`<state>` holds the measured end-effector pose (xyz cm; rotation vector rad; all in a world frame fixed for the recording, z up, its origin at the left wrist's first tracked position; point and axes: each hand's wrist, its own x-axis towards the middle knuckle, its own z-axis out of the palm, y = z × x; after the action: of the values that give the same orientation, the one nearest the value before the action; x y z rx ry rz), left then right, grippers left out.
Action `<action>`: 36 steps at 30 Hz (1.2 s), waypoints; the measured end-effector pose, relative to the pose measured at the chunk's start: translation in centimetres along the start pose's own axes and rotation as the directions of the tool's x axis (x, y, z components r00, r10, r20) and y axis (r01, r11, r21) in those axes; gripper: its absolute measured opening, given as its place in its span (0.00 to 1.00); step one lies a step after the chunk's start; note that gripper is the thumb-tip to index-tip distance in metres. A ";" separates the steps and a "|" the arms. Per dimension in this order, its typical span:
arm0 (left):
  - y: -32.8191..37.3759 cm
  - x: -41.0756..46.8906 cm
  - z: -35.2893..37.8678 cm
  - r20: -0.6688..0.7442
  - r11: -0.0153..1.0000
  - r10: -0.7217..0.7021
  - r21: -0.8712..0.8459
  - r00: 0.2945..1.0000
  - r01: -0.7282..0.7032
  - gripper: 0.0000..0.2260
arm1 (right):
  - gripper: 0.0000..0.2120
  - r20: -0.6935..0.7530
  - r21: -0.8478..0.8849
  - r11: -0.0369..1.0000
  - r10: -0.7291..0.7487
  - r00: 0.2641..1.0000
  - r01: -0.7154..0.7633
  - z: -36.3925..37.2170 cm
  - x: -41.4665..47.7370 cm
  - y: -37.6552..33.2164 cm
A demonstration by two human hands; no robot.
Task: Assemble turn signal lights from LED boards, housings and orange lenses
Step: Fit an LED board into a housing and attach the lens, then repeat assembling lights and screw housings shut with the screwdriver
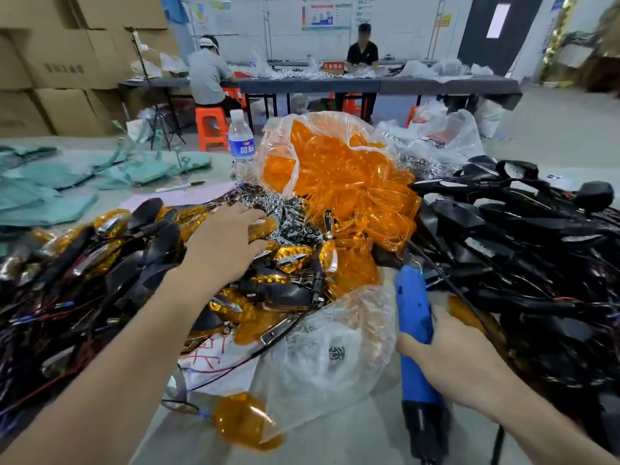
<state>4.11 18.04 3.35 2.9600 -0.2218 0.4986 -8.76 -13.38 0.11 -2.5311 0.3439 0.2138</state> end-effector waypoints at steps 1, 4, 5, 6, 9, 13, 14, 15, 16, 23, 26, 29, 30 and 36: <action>-0.2 0.0 0.9 -0.044 0.999 0.024 -0.021 0.999 -0.025 0.23 | 0.16 -0.052 -0.108 0.994 -0.016 0.999 0.010 0.0 0.1 -0.1; -1.4 -0.3 2.6 -0.155 0.993 0.033 -0.107 0.987 -0.050 0.26 | 0.18 -0.155 -0.301 0.953 -0.074 0.985 0.024 -0.6 0.3 -0.7; -1.7 -0.3 2.9 -0.172 0.992 0.020 -0.119 0.985 -0.041 0.28 | 0.16 -0.131 -0.329 0.944 -0.085 0.988 0.038 -1.0 0.4 -1.1; -2.0 -0.2 3.0 -0.183 0.994 0.014 -0.105 0.983 -0.034 0.30 | 0.13 -0.101 -0.351 0.934 -0.100 0.990 0.059 -1.4 0.4 -1.5; -1.5 0.0 2.7 -0.203 0.999 0.047 0.012 0.978 -0.046 0.31 | 0.08 -0.082 -0.267 0.955 -0.155 0.984 0.128 -1.9 1.0 -2.3; 1.7 -1.0 2.2 -0.230 0.995 0.095 -0.001 0.968 -0.098 0.28 | 0.17 -0.166 0.018 0.946 -0.318 0.933 0.325 -2.2 3.9 -4.6; 2.8 -1.3 2.2 -0.246 0.993 0.104 -0.024 0.964 -0.113 0.27 | 0.16 -0.189 -0.004 0.934 -0.351 0.917 0.356 -2.1 5.2 -5.2; 4.0 -1.6 2.3 -0.261 0.991 0.108 -0.050 0.959 -0.126 0.25 | 0.14 -0.190 -0.032 0.930 -0.365 0.912 0.366 -1.8 6.5 -5.9; 5.1 -1.9 2.5 -0.273 0.987 0.107 -0.085 0.956 -0.135 0.23 | 0.14 -0.165 -0.060 0.928 -0.373 0.913 0.368 -1.4 7.8 -6.5; 9.3 -3.7 5.6 -0.198 0.905 -0.074 -0.425 0.977 -0.018 0.15 | 0.24 0.051 -0.426 0.794 -0.457 0.888 0.434 2.0 12.7 -8.2; 8.8 -4.0 6.1 -0.189 0.881 -0.167 -0.470 0.968 0.060 0.13 | 0.21 -0.019 -0.333 0.856 -0.425 0.905 0.395 1.1 13.2 -7.6; 8.7 -4.6 6.1 -0.210 0.867 -0.192 -0.495 0.959 0.066 0.11 | 0.26 0.016 -0.244 0.905 -0.356 0.934 0.350 -0.6 12.8 -6.9; 8.9 -4.9 6.2 -0.213 0.869 -0.179 -0.492 0.960 0.053 0.11 | 0.28 0.036 -0.236 0.910 -0.343 0.939 0.342 -0.9 12.6 -6.7; 9.8 -6.1 6.5 -0.275 0.919 -0.057 -0.391 0.960 -0.057 0.10 | 0.25 0.075 -0.187 0.913 -0.355 0.932 0.363 -0.4 11.8 -6.2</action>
<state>-1.12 8.19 -3.74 2.4616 -0.2563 0.7660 4.35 -10.96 1.00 -2.7249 -0.1721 0.1601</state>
